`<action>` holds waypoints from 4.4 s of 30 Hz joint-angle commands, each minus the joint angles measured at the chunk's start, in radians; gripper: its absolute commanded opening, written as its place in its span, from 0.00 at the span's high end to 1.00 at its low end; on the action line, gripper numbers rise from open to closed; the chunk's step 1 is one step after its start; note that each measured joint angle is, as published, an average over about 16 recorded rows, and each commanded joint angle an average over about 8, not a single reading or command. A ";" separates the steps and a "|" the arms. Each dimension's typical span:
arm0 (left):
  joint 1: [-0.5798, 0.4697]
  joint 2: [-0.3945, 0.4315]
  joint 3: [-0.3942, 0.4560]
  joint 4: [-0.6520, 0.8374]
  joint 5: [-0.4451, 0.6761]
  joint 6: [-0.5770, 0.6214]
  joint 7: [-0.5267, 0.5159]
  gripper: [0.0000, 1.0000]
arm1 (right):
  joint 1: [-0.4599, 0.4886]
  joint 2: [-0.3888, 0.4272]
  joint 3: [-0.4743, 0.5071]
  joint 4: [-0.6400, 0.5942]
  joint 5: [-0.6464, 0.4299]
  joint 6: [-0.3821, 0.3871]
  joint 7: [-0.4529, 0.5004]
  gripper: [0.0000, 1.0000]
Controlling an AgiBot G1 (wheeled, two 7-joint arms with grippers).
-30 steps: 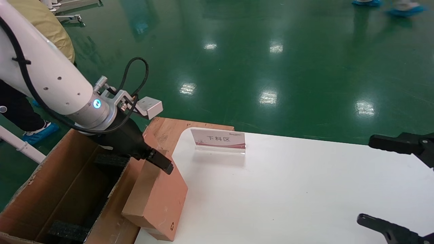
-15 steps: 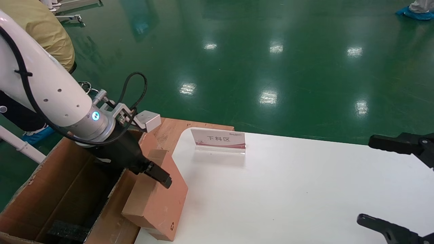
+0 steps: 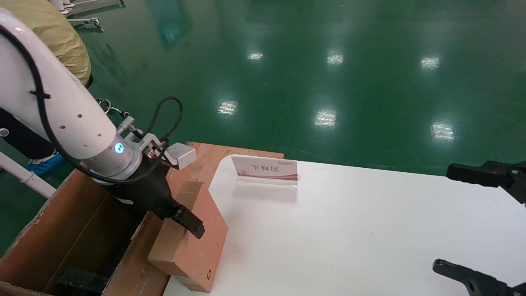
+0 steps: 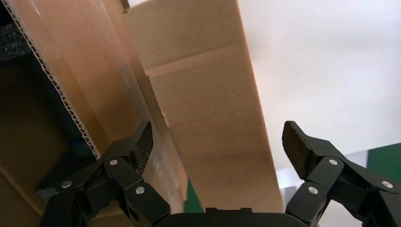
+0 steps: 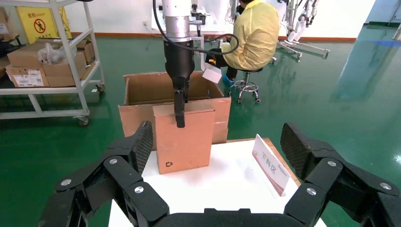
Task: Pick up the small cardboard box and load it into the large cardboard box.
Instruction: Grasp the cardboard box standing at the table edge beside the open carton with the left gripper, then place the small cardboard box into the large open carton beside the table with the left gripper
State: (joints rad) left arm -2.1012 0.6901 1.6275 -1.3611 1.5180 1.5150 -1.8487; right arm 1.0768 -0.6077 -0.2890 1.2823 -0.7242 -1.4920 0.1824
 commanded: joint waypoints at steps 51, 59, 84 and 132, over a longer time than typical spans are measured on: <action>-0.002 0.004 -0.001 0.013 -0.002 -0.002 0.009 1.00 | 0.000 0.000 0.000 0.000 0.000 0.000 0.000 1.00; -0.048 0.009 -0.019 0.022 0.009 -0.011 0.038 1.00 | 0.000 0.000 0.000 -0.001 0.000 0.000 0.000 1.00; -0.648 0.062 0.128 0.022 0.047 0.086 0.211 1.00 | 0.001 0.001 -0.002 -0.001 0.001 0.001 -0.001 1.00; -0.899 -0.200 0.756 -0.014 -0.130 0.122 0.216 1.00 | 0.001 0.002 -0.005 -0.001 0.003 0.002 -0.003 0.00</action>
State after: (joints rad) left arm -2.9997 0.4911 2.3826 -1.3748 1.3871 1.6368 -1.6296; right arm 1.0783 -0.6060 -0.2938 1.2812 -0.7209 -1.4902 0.1798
